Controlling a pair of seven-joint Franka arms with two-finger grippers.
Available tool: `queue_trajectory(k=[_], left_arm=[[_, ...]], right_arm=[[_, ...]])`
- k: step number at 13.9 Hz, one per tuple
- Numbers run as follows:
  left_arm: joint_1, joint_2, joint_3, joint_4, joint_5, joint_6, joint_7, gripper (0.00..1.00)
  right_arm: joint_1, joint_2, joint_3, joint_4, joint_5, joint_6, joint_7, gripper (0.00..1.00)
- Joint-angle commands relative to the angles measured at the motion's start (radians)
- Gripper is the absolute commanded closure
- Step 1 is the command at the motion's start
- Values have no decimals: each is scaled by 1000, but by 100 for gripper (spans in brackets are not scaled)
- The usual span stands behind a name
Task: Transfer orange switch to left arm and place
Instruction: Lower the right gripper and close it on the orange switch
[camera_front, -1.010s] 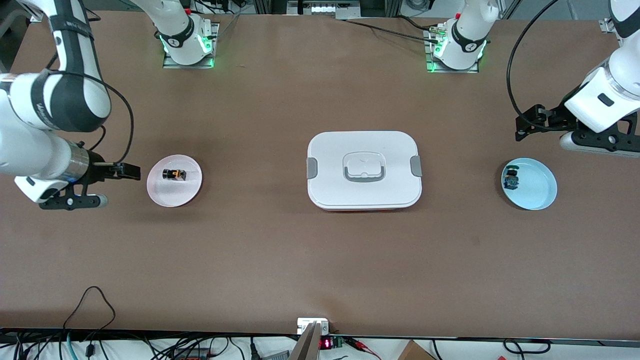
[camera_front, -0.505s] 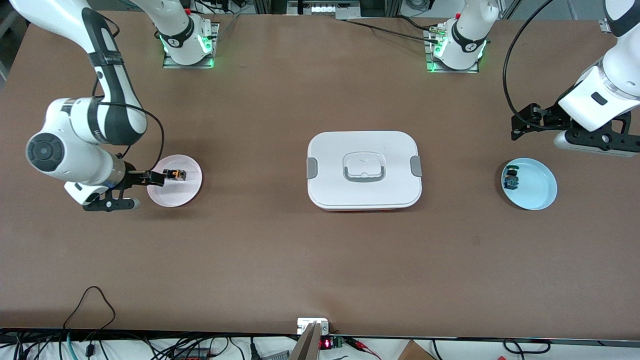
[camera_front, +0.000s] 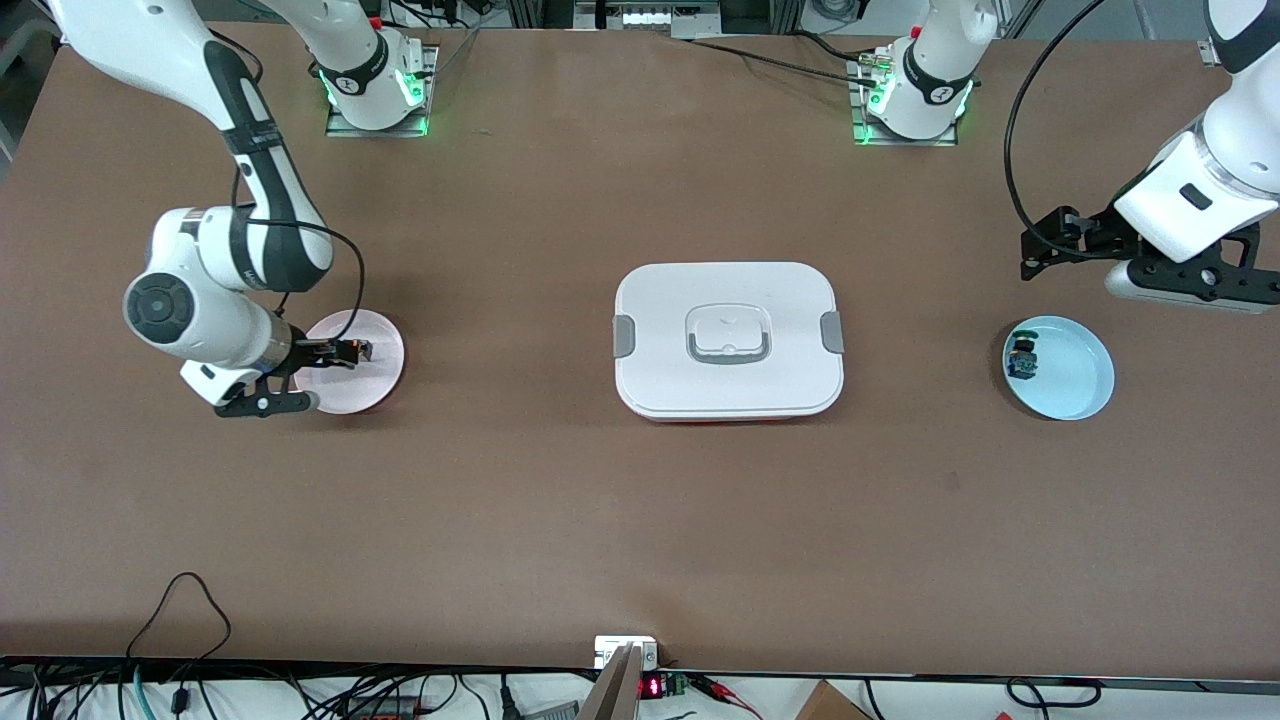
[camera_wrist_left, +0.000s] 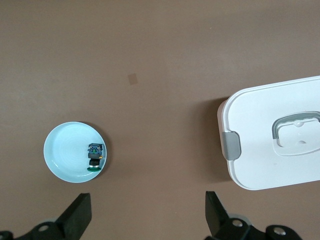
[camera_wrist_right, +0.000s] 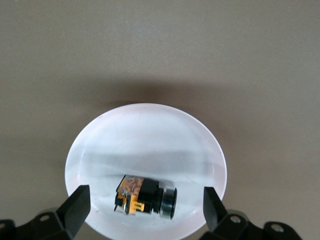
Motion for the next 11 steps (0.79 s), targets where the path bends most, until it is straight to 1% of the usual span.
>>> queue_trajectory(k=[1,2,4,11], left_arm=[[-4,-1,-8,20,0,-22,-15,0],[-4,-1,-10,20,0,-22,-15,0],[-4,-1,-10,20,0,-23,-16,0],[-4,-1,-11,20,0,-25,-15,0]], right_arm=[[12,-12,-2,-41,-27,42,-5,0],[18,-10,-2,-41,-30,42,-7,0],[18,-4,-2,-43,-68,42,-5,0],[41,16,-2,-50,-72,43,100,0]])
